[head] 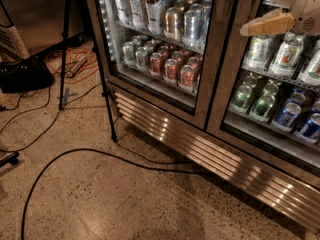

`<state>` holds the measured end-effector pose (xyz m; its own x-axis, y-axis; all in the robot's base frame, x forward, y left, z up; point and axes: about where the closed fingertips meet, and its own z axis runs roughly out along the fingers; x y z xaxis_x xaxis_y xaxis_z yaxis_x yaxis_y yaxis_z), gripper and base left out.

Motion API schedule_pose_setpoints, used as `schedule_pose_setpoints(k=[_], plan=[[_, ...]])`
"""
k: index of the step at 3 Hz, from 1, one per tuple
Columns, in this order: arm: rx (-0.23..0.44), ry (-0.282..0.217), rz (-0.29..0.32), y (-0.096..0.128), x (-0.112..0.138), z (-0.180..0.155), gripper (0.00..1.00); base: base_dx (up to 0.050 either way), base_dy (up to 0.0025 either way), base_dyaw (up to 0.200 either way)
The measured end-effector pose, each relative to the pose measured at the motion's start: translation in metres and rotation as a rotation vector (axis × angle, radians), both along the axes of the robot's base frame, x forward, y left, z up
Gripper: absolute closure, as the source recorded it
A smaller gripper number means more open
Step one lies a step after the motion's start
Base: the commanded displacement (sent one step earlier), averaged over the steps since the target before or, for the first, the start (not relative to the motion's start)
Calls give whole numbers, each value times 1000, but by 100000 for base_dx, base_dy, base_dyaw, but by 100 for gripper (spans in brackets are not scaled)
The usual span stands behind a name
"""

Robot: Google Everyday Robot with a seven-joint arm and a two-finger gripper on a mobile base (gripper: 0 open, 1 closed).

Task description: Open right fridge door

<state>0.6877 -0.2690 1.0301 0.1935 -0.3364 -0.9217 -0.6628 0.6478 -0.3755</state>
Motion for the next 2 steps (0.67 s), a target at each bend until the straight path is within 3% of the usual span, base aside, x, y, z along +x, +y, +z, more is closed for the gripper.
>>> schedule_pose_setpoints(k=[2], plan=[[-8, -14, -4, 10, 2, 1, 0, 0, 0, 0]])
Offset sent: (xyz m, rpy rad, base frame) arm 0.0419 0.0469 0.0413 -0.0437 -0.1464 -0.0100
